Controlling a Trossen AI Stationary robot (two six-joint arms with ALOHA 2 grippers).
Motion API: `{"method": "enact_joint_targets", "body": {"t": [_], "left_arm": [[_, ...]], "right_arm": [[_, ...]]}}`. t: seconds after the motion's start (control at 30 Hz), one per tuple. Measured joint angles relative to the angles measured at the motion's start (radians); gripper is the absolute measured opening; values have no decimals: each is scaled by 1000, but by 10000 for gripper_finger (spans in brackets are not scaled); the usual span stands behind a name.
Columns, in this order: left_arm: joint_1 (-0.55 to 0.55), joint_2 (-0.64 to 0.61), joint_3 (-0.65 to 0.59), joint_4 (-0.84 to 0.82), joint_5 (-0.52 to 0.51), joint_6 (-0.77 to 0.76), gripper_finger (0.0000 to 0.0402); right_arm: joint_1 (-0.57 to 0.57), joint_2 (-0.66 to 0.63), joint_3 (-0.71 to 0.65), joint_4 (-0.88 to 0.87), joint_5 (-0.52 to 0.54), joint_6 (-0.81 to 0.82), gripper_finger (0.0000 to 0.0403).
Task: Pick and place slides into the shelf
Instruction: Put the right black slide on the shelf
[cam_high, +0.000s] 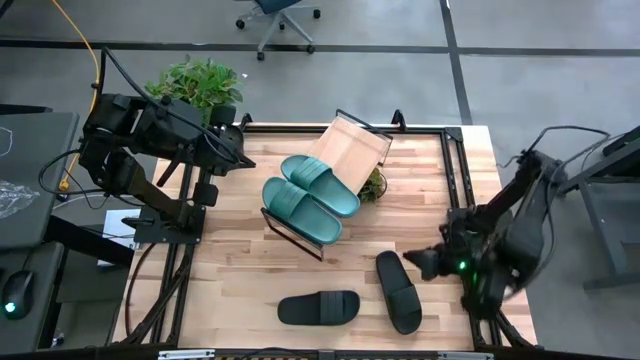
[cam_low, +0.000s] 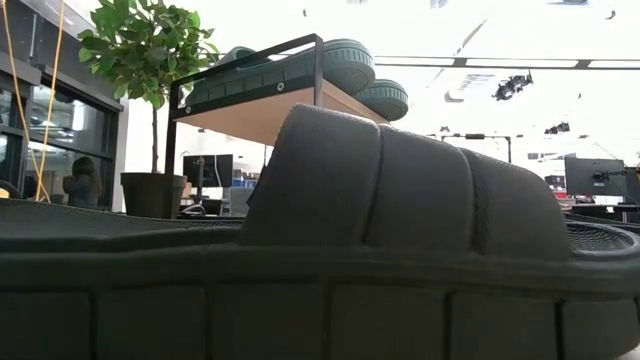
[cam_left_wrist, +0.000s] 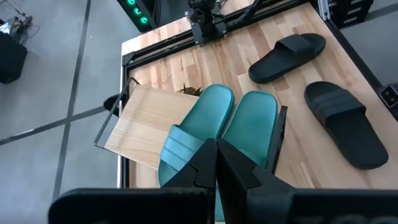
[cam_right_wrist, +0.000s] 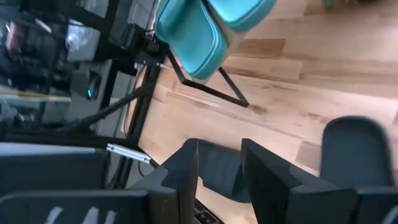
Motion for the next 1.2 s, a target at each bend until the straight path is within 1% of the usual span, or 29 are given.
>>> {"method": "enact_joint_targets", "body": {"t": [0.07, 0.17, 0.27, 0.33, 0.5, 0.57, 0.77, 0.83, 0.97, 1.03, 1.1, 1.2], "left_arm": [[0, 0, 0, 0, 0, -1, 1], [0, 0, 0, 0, 0, -1, 1], [0, 0, 0, 0, 6, 13, 1], [0, 0, 0, 0, 6, 40, 1], [0, 0, 0, 0, 7, 109, 1], [0, 0, 0, 0, 9, 117, 1], [0, 0, 0, 0, 74, 171, 1], [0, 0, 0, 0, 96, 188, 1], [0, 0, 0, 0, 128, 235, 1], [0, 0, 0, 0, 141, 247, 1], [0, 0, 0, 0, 142, 249, 1], [0, 0, 0, 0, 142, 250, 1]], "right_arm": [[17, 54, 0, 0, 27, 72, 114], [34, 132, 0, 10, 32, 175, 114], [30, 199, 0, 107, 61, 184, 114], [18, 237, 0, 170, 127, 185, 114], [-14, 295, 0, 299, 332, 184, 114], [-37, 304, 0, 352, 380, 174, 114], [-87, 304, 0, 397, 376, 183, 107], [-88, 304, 0, 402, 360, 191, 99], [-72, 304, 0, 432, 274, 209, 79], [-69, 304, 0, 467, 194, 211, 69], [-70, 304, 0, 480, 83, 214, 61], [-71, 304, 0, 456, -80, 215, 56]]}}
